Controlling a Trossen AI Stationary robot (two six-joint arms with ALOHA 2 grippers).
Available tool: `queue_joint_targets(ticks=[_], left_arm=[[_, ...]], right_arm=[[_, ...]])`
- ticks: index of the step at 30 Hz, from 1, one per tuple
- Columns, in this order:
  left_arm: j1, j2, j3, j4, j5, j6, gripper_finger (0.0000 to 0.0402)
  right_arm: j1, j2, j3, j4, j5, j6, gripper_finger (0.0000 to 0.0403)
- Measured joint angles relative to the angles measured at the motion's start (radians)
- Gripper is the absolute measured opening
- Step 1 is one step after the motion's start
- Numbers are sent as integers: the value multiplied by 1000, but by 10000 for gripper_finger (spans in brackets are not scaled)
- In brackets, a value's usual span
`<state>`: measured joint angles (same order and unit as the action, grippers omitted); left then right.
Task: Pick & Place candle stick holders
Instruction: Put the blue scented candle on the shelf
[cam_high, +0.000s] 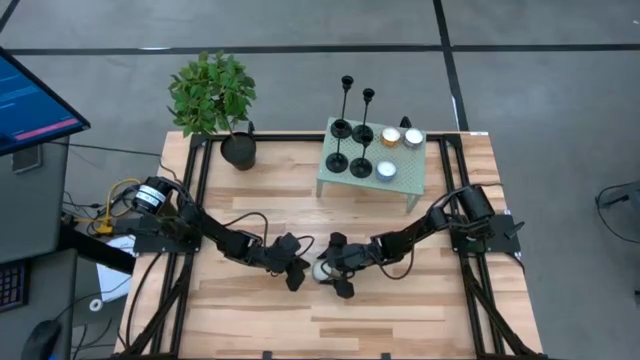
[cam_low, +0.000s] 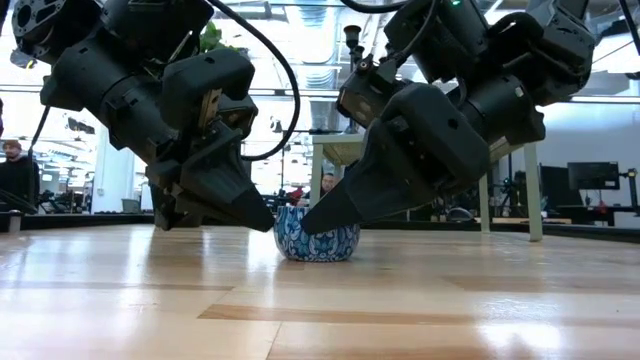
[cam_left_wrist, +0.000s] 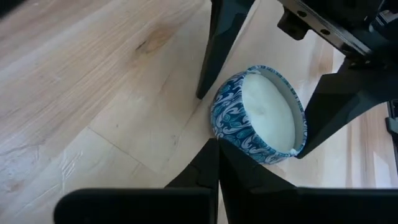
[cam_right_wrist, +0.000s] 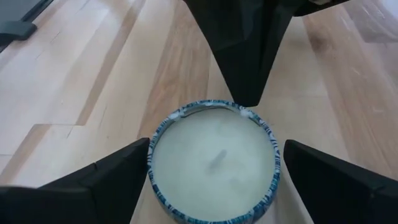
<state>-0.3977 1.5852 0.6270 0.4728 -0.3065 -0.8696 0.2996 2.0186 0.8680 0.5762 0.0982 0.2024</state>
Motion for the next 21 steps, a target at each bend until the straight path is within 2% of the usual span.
queue_joint_targets(ticks=[6,13,21], left_arm=[[0,0,0,3,0,-4,4],[0,0,0,8,0,-11,4],[0,0,0,7,0,-11,4]], right_arm=[[13,62,12,53,8,3,352],[18,79,56,26,19,0,346],[14,79,82,-35,9,-11,286]])
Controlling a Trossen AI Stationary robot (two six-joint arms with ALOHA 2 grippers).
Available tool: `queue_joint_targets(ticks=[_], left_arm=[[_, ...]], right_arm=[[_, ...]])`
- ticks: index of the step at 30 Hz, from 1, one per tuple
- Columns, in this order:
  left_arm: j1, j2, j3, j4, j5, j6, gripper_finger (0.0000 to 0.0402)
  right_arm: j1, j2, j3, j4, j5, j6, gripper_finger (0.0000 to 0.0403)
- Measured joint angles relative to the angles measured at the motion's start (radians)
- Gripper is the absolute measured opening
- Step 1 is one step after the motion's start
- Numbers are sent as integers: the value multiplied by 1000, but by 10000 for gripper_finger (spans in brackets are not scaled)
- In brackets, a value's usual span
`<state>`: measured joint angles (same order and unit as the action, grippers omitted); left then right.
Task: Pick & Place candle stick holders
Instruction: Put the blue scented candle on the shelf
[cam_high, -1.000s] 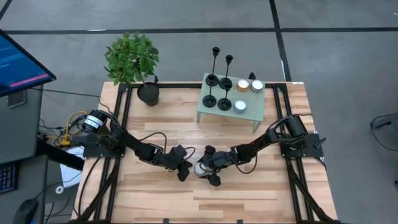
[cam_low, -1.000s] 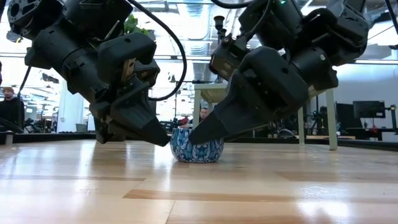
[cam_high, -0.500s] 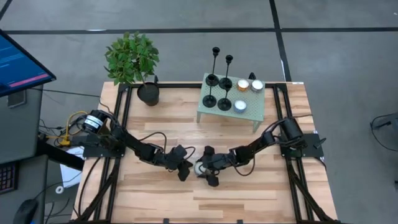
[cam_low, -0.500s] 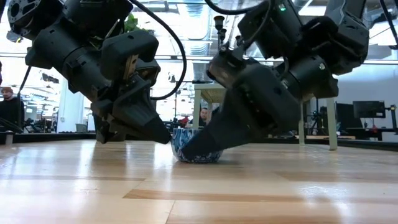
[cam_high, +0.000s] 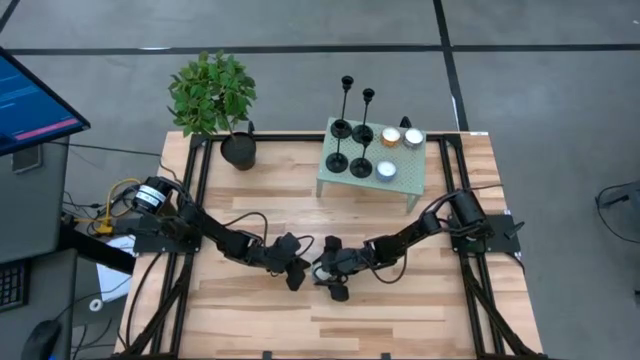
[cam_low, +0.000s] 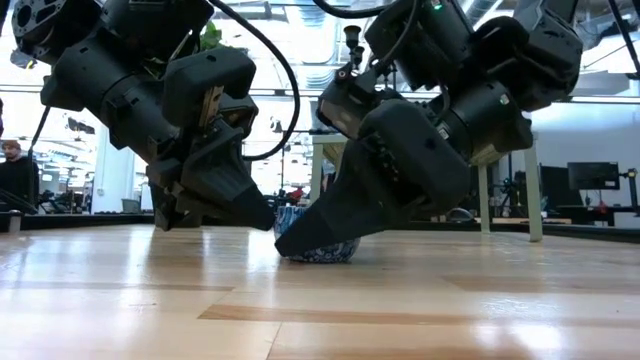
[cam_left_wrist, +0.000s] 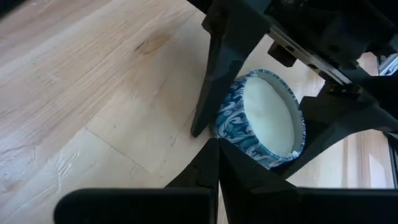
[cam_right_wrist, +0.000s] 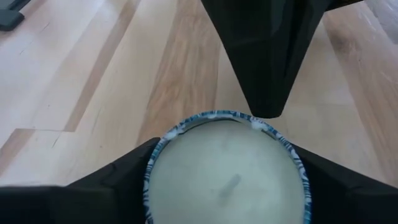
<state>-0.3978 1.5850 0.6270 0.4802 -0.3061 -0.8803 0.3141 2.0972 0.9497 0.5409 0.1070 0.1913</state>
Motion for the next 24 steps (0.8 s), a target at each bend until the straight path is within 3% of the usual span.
queue_joint_targets(ticks=[6,13,18,24], left_arm=[[0,-72,0,-1,0,7,4],[0,-278,0,-39,-74,77,3],[-1,-437,0,-39,-194,185,4],[-3,-591,0,-37,-265,326,4]], right_arm=[[1,-27,-2,-44,1,8,283],[-8,-157,-17,-159,26,-15,295],[-22,-309,-42,-269,29,-17,283],[-23,-563,-40,-528,41,-18,297]])
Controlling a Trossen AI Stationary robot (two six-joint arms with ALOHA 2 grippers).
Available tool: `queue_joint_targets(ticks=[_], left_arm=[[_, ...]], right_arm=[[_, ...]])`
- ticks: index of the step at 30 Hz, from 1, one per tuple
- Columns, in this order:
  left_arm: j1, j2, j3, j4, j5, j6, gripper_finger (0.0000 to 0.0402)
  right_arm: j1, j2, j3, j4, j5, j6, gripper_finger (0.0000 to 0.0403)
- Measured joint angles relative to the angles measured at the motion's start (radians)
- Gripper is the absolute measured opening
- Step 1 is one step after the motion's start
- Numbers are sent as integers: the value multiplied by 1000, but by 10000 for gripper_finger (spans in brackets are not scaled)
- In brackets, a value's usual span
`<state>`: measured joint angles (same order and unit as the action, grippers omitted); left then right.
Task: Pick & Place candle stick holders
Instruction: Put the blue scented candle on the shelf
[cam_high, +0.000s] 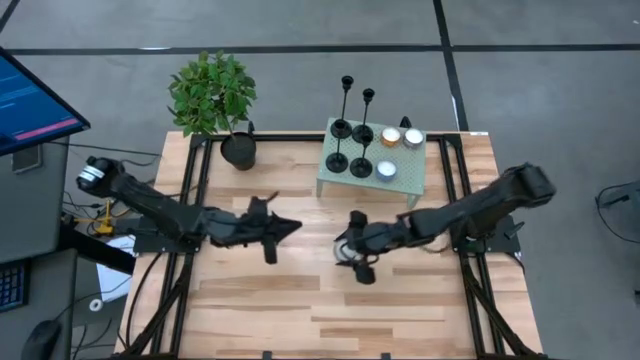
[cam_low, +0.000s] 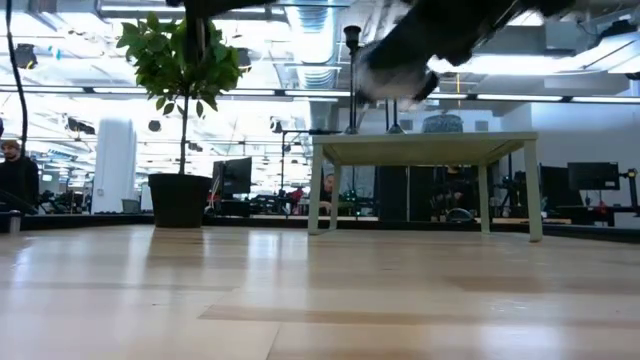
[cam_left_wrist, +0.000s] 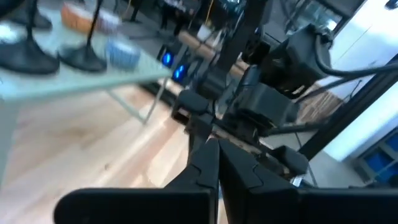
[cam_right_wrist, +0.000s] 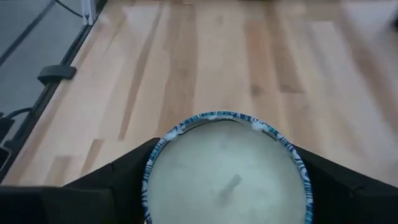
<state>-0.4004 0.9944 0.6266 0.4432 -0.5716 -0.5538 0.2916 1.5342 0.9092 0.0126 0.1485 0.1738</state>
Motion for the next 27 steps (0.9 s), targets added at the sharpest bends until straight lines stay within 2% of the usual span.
queue_joint_targets(ticks=[6,13,21,27], left_arm=[[-2,-93,0,-1,-12,75,4],[-2,-111,0,-2,-12,108,4],[-2,-104,0,-1,-12,106,4],[-2,-104,0,-2,-12,113,4]], right_arm=[[-10,-260,0,-318,105,49,290],[-46,-506,0,-616,273,161,290],[-134,-708,0,-885,428,235,292],[-275,-789,0,-966,454,220,292]])
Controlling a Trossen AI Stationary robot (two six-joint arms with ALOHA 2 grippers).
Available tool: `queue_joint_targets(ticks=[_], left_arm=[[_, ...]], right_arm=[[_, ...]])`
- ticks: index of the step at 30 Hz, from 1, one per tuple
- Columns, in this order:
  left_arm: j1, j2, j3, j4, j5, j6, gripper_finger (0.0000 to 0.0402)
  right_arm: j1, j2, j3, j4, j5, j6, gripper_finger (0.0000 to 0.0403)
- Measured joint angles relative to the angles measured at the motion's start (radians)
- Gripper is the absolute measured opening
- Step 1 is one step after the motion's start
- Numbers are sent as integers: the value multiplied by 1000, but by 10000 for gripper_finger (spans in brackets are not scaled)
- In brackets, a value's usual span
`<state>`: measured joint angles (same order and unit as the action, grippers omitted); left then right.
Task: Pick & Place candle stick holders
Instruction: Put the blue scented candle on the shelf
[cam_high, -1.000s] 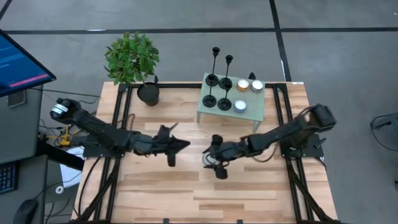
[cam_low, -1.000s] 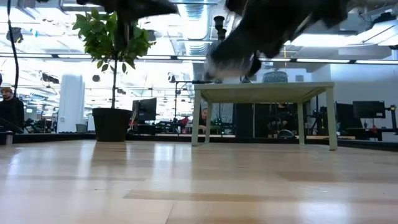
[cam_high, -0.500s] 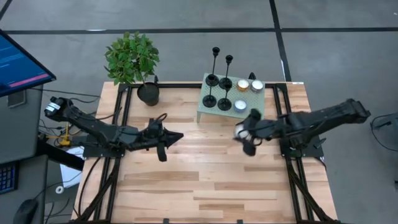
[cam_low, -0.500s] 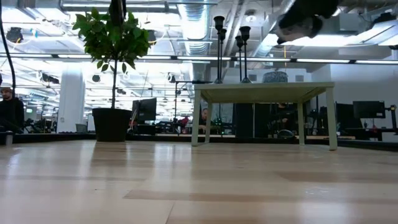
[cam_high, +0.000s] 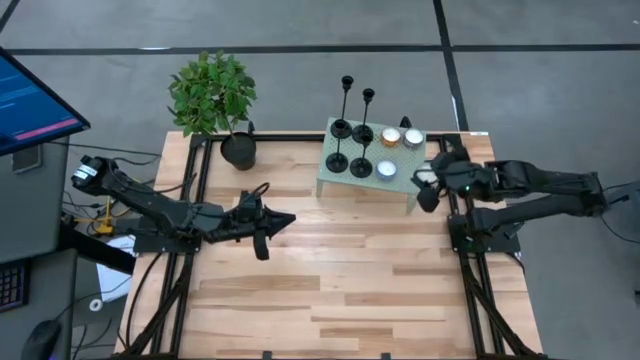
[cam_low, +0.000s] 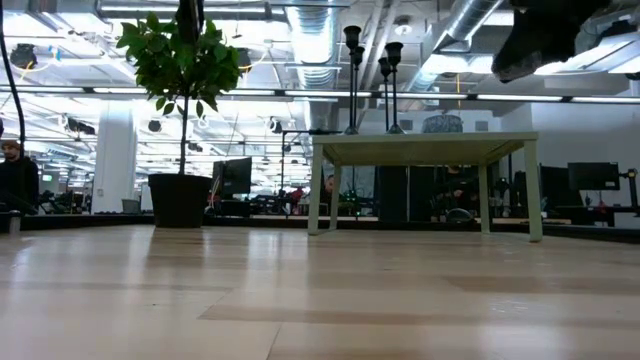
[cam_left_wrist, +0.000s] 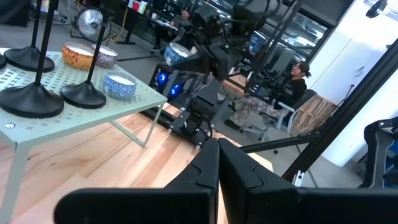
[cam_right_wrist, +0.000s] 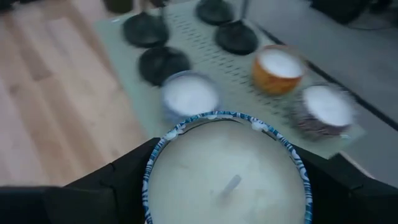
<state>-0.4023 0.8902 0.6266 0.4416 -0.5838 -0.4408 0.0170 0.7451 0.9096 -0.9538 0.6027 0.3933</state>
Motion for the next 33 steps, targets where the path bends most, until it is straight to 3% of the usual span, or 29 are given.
queue_joint_targets(ticks=[5,17,33], left_arm=[[0,0,0,1,-9,18,4],[0,0,0,1,-59,19,4],[5,0,0,4,-64,18,4]], right_arm=[[-100,-28,-15,31,1,-64,292],[-223,-110,-286,345,-121,-127,292],[-371,-24,-300,387,-357,-252,292]])
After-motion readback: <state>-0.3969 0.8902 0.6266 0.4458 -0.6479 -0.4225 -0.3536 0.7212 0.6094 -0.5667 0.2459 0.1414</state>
